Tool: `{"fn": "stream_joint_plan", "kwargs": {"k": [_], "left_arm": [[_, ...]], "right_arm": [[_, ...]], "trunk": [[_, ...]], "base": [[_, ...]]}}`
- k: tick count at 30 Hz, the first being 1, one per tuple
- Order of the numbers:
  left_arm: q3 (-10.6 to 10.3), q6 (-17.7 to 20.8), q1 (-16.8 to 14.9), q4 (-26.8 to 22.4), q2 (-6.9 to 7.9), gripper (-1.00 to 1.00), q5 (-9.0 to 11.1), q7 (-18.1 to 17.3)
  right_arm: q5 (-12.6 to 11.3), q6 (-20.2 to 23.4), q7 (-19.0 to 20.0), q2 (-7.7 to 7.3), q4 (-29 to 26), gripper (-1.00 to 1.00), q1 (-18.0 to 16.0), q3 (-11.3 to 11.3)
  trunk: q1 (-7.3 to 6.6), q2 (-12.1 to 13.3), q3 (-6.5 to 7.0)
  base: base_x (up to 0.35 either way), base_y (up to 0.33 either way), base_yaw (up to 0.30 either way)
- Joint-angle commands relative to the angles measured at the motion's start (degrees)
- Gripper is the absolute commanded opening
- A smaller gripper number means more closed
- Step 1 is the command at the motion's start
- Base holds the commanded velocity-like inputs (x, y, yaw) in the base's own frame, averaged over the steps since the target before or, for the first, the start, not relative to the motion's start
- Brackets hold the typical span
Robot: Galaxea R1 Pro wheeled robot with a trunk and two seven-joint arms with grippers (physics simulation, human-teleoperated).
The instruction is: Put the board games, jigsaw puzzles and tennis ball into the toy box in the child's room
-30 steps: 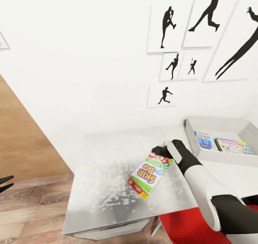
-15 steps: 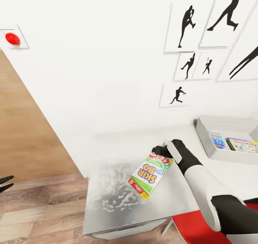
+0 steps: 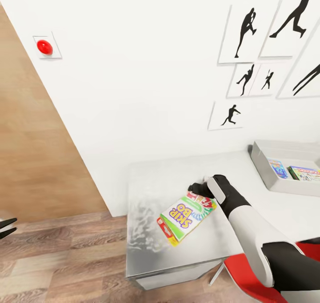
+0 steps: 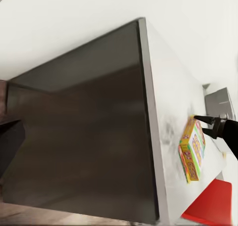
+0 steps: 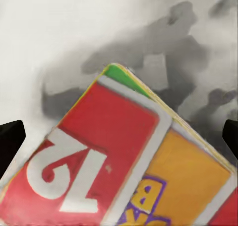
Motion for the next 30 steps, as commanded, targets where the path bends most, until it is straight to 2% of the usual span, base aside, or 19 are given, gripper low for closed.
{"fn": "stream_joint_plan", "kwargs": {"k": [1,16,30], "left_arm": [[-0.1,0.6,0.0,0.0,0.03,1.00,0.1,-0.2],[-0.1,0.6,0.0,0.0,0.05,1.00,0.1,-0.2],[-0.2,0.6,0.0,0.0,0.05,1.00,0.1,-0.2]], "right_arm": [[-0.6,0.1,-0.5,-0.02,-0.1,1.00,0.0,0.2],[-0.6,0.2,-0.5,-0.01,-0.1,1.00,0.0,0.2],[-0.6,0.2,-0.5,-0.01,-0.1,1.00,0.0,0.2]], "trunk": [[0.00,-0.1,-0.07],[0.00,-0.1,-0.07],[0.00,-0.1,-0.07]], "base": [[-0.147,0.171,0.000],[-0.133,0.235,0.000],[-0.015,0.200,0.000]]}}
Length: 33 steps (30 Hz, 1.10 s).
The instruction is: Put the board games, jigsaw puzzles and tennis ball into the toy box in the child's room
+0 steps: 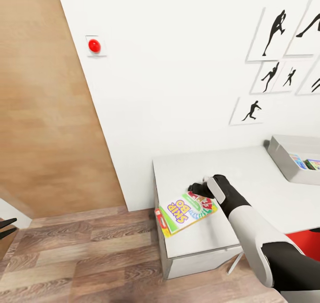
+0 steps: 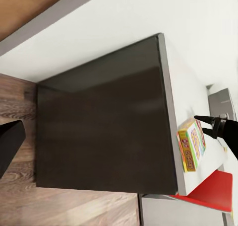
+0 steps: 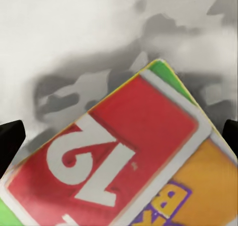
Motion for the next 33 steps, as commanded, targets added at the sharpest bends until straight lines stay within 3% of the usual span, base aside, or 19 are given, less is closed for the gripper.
{"fn": "stream_joint_plan", "kwargs": {"k": [1,33], "left_arm": [[-0.1,0.6,0.0,0.0,0.03,1.00,0.1,-0.2],[-0.1,0.6,0.0,0.0,-0.04,1.00,0.1,-0.2]], "right_arm": [[-0.7,0.1,-0.5,-0.03,-0.1,1.00,0.0,0.2],[-0.7,0.1,-0.5,-0.11,-0.8,1.00,0.1,0.2]], "trunk": [[0.01,-0.1,-0.07],[0.01,-0.1,0.01]], "base": [[0.000,0.094,0.000],[0.000,0.081,-0.006]]}}
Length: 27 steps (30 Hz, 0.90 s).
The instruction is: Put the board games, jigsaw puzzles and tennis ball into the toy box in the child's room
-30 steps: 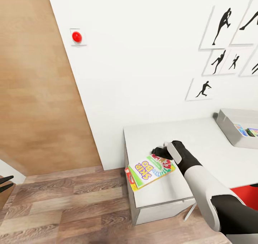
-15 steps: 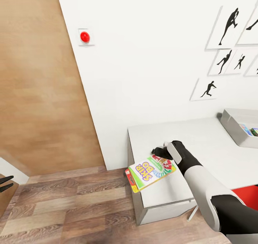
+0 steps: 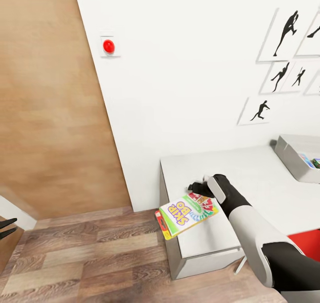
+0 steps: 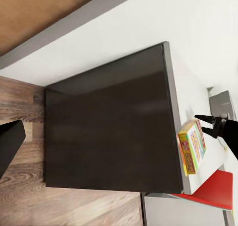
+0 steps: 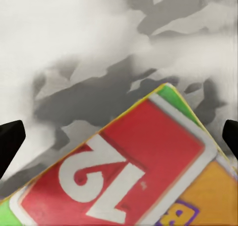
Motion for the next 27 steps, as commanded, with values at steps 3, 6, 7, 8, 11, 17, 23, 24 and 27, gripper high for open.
{"fn": "stream_joint_plan", "kwargs": {"k": [3,6,7,8,11,17,23,24,27], "left_arm": [[-0.2,0.6,0.0,0.0,0.02,1.00,0.2,-0.2],[-0.2,0.6,0.0,0.0,0.01,1.00,0.2,-0.2],[-0.2,0.6,0.0,0.0,0.01,1.00,0.2,-0.2],[-0.2,0.6,0.0,0.0,0.01,1.00,0.2,-0.2],[-0.2,0.6,0.0,0.0,0.01,1.00,0.2,-0.2],[-0.2,0.6,0.0,0.0,0.01,1.00,0.2,-0.2],[-0.2,0.5,0.0,0.0,-0.08,1.00,0.2,-0.2],[-0.2,0.5,0.0,0.0,-0.15,1.00,0.2,-0.2],[-0.2,0.5,0.0,0.0,-0.38,1.00,0.2,-0.2]], "right_arm": [[-0.6,0.1,-0.5,-0.05,-2.1,1.00,0.3,0.2],[-0.7,0.2,-0.5,-0.09,-4.8,1.00,0.7,0.1],[-0.7,0.2,-0.5,-0.09,-5.9,1.00,0.9,0.0],[-0.8,0.2,-0.5,-0.10,-7.0,1.00,1.1,0.0],[-0.9,0.4,-0.5,-0.11,-10.4,1.00,1.9,-0.2],[-1.3,1.6,-0.5,-0.38,-16.2,1.00,3.6,-0.5],[-1.6,3.2,-0.5,-1.61,-21.7,1.00,5.1,-0.7],[-1.8,3.6,-0.5,-1.94,-23.0,1.00,5.4,-0.7],[-2.8,4.9,0.0,-3.01,-27.0,1.00,6.5,-0.7]], "trunk": [[0.01,-0.1,0.10],[0.01,-0.1,0.29],[0.01,-0.1,0.36],[0.01,-0.1,0.42],[0.01,-0.1,0.63],[0.01,-0.1,1.05],[0.01,-0.1,1.48],[0.01,-0.1,1.55],[0.01,-0.1,1.76]], "base": [[0.000,0.001,-0.149],[0.000,0.001,-0.169],[0.000,0.000,-0.177],[0.000,0.000,-0.180],[0.000,0.000,-0.184],[0.000,0.000,-0.188],[0.000,0.000,-0.190],[0.000,0.000,-0.191],[0.000,0.000,-0.191]]}}
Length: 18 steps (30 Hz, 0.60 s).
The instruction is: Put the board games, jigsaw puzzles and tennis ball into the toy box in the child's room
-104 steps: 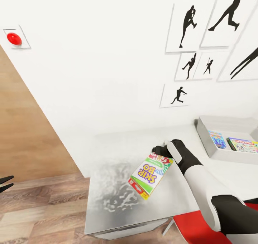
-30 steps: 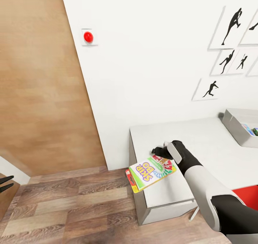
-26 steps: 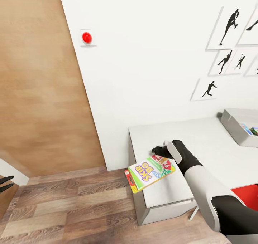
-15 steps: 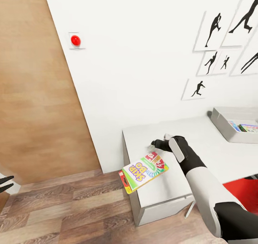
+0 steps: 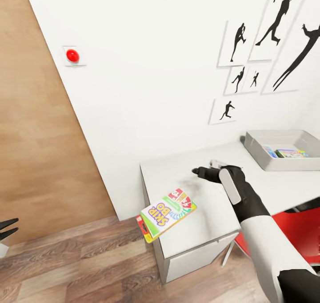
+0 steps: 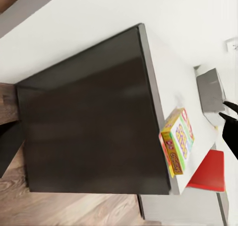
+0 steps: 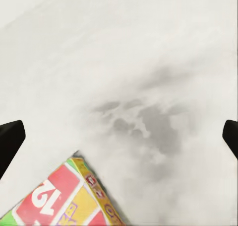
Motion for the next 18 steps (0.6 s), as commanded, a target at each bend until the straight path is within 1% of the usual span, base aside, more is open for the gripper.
{"fn": "stream_joint_plan", "kwargs": {"k": [1,4,5,9,10,14,15,18], "left_arm": [[-0.1,0.6,0.0,0.0,-0.03,1.00,0.1,-0.2],[-0.1,0.6,0.0,-0.1,-0.21,1.00,0.1,-0.2],[-0.1,0.6,0.0,-0.1,-0.21,1.00,0.1,-0.2],[-0.1,0.6,0.0,-0.1,-0.48,1.00,0.1,-0.2],[-0.1,0.6,0.0,-0.2,-0.68,1.00,0.1,-0.2],[-0.1,0.3,0.0,-0.3,-1.02,1.00,0.0,-0.2],[-0.1,0.0,0.0,-0.3,-1.30,1.00,0.0,-0.2],[-0.3,-0.3,0.0,-0.3,-1.78,1.00,-0.1,-0.2]], "right_arm": [[-1.2,0.6,-0.2,-0.42,-1.4,1.00,0.3,0.2],[-4.1,2.1,1.6,-1.50,-5.6,1.00,1.4,0.0],[-4.1,2.1,1.6,-1.50,-5.6,1.00,1.4,0.0],[-9.4,3.9,5.6,-3.16,-10.7,1.00,3.0,-0.7],[-12.1,4.6,8.1,-4.23,-12.8,1.00,4.6,-1.0],[-17.3,5.1,14.3,-6.59,-16.0,1.00,8.6,-1.4],[-19.4,5.2,18.1,-7.74,-17.4,1.00,10.8,-1.5],[-21.7,5.0,24.7,-9.32,-19.6,1.00,14.1,-1.6]], "trunk": [[0.02,-0.1,0.00],[0.02,-0.1,0.22],[0.02,-0.1,0.29],[0.02,-0.1,0.57],[0.02,-0.1,0.64],[0.02,-0.1,0.93],[0.02,-0.1,1.00],[0.02,-0.1,1.22]], "base": [[0.000,0.000,-0.191],[0.000,0.000,-0.191],[0.000,0.000,-0.191],[0.000,0.000,-0.191],[0.000,0.000,-0.191],[0.000,0.000,-0.191],[0.000,0.000,-0.191],[0.000,0.000,-0.191]]}}
